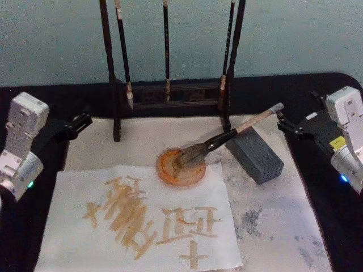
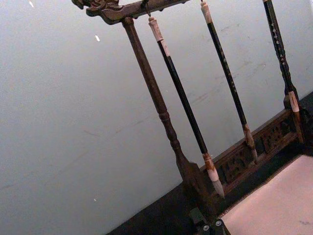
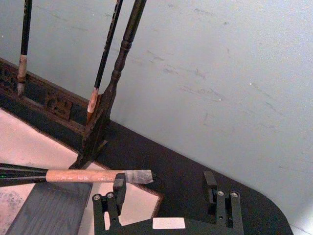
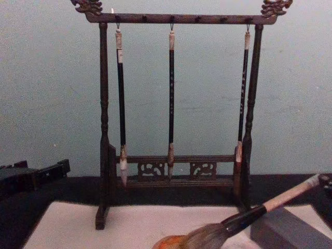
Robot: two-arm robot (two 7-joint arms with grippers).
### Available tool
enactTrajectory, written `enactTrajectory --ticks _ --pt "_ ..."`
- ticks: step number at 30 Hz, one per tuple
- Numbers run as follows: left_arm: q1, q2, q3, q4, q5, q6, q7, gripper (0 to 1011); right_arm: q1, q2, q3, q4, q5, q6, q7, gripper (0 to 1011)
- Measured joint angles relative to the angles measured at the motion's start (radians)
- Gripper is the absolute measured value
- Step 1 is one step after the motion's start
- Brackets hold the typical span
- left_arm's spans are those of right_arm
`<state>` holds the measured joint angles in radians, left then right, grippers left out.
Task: Pick up the brush from the inkstone, write on the paper, then place the brush back to its original position.
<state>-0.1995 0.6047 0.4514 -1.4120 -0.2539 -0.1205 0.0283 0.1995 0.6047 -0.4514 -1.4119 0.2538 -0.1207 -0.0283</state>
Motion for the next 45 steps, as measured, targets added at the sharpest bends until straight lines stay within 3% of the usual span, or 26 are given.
enactTrajectory --ticks 39,45 --pt "0.0 0.0 0.0 0.0 0.0 0.0 0.0 1000 0.0 0.0 0.0 0.0 0.0 0.0 0.0 1001" --pt "0.0 0.0 0.0 0.0 0.0 0.0 0.0 1002 -0.023 -0.001 0.029 -0.014 0.028 0.002 0.035 1002"
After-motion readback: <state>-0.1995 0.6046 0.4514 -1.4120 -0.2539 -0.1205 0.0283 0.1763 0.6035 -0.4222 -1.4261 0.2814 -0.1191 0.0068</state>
